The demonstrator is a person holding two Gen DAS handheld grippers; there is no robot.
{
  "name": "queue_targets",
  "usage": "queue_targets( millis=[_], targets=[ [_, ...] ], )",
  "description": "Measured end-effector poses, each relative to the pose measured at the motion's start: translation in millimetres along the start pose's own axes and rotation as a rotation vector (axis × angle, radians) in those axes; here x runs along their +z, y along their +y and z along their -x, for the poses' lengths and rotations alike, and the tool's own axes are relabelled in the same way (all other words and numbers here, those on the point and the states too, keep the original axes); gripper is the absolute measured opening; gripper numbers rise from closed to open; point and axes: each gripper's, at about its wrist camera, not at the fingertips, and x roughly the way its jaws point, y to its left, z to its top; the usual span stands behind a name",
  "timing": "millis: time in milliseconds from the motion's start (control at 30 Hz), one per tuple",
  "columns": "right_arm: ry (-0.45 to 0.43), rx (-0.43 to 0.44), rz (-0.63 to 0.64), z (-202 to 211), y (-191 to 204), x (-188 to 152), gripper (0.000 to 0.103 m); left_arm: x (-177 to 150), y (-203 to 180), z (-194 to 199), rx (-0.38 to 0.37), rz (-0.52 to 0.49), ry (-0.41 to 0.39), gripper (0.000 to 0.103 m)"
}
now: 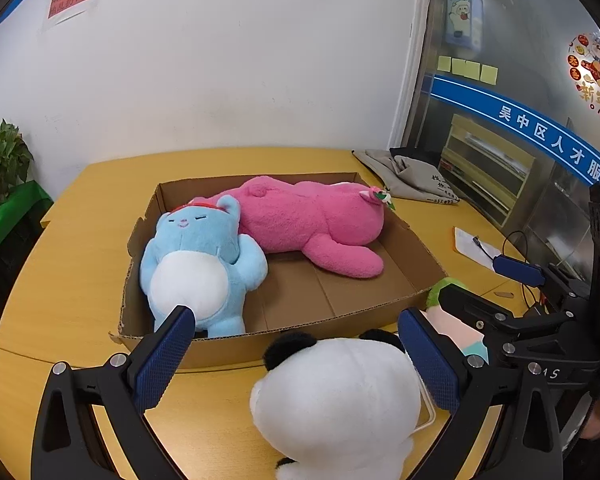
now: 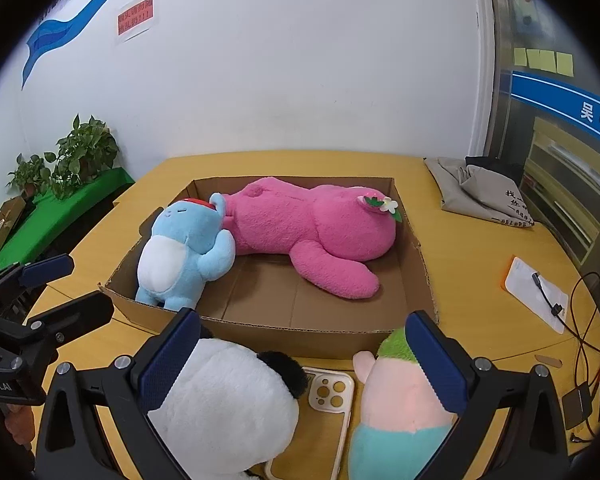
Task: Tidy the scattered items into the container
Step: 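Withdraw both grippers and move them over the white panda plush, then close both grippers on the white panda plush's body, then lift the panda with both grippers and carry it over the box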
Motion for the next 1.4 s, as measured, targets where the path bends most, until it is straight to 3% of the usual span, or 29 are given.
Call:
queue_targets(
  millis=[300,400,600,833,900,1033,1267,1400],
  targets=[
    [-0.041,0.119,0.028,7,3,-25,0.103,-28,15,-19,-0.151,0.029,0.096,0.103],
    [-0.014,0.205,0.047,6,8,-45,0.103,-39,17,-29,-0.217,0.034,0.143,0.103],
    [0.057,0.298,0.108,-7,31,-87,0.103,-54,24,-50,-0.300,0.075,0.202,0.103],
    [0.102,0.240,0.091,-33,32,-99,0.103,-65,36,-85,-0.365,0.137,0.283,0.102],
    [0.109,0.279,0.045,-44,29,-98,0.103,-69,40,-93,-0.406,0.172,0.301,0.096],
    [0.121,0.322,0.006,-63,33,-106,0.102,-71,39,-92,-0.410,0.155,0.306,0.083],
    [0.084,0.350,0.001,-46,31,-107,0.072,-66,36,-73,-0.396,0.128,0.289,0.068],
    [0.049,0.357,0.009,-30,32,-97,0.068,-45,29,-45,-0.373,0.099,0.237,0.068]
  ],
)
